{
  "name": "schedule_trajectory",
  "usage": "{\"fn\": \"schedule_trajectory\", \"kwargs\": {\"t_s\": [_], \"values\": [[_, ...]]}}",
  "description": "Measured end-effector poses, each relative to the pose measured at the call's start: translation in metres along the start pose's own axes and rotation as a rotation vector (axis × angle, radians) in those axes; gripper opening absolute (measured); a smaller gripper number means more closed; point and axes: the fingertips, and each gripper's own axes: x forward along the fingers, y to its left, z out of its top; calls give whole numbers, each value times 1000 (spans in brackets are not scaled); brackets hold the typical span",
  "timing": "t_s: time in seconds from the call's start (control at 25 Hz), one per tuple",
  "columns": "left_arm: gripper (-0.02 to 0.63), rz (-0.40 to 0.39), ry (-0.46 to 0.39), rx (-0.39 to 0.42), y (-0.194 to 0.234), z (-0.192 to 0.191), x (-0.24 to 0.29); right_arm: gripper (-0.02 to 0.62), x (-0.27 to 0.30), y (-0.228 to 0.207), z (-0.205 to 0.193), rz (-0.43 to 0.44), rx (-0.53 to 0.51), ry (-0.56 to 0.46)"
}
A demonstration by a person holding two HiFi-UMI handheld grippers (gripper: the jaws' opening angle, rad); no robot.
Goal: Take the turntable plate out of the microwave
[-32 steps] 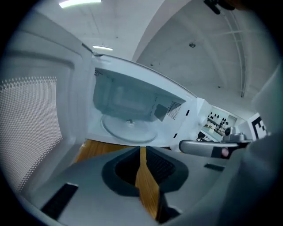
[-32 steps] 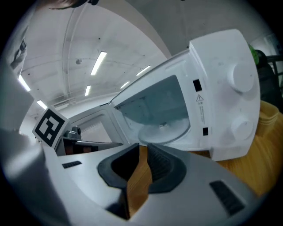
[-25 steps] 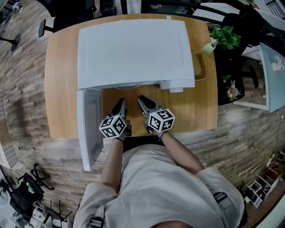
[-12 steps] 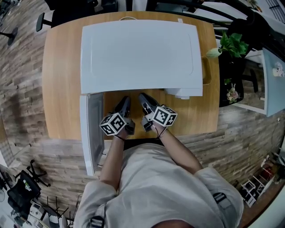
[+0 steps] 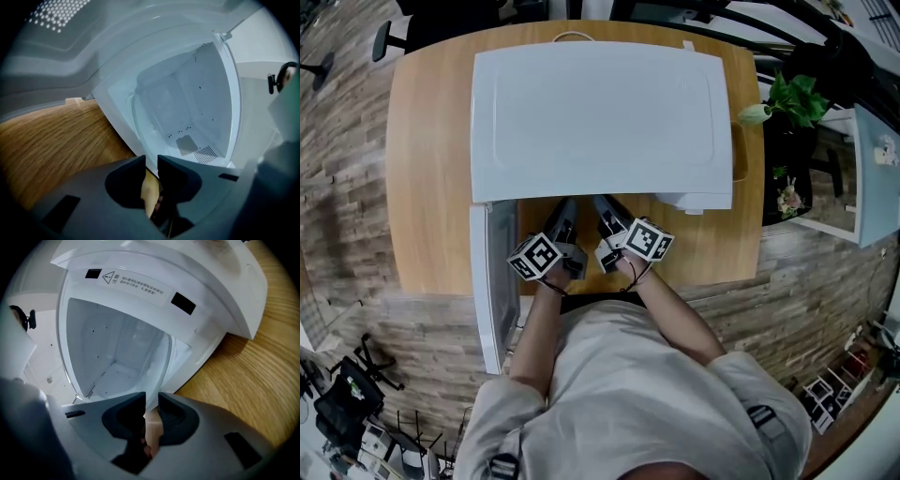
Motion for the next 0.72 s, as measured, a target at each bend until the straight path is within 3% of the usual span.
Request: {"fn": "schedule_trajectory", "kwargs": {"t_s": [0.16, 0.72], "values": [[91, -1, -1, 1, 0, 3, 5, 87, 4, 0, 2, -7, 21, -10], [84, -35, 1, -105, -2, 2, 15, 74, 9, 0, 2, -5, 49, -11]]}}
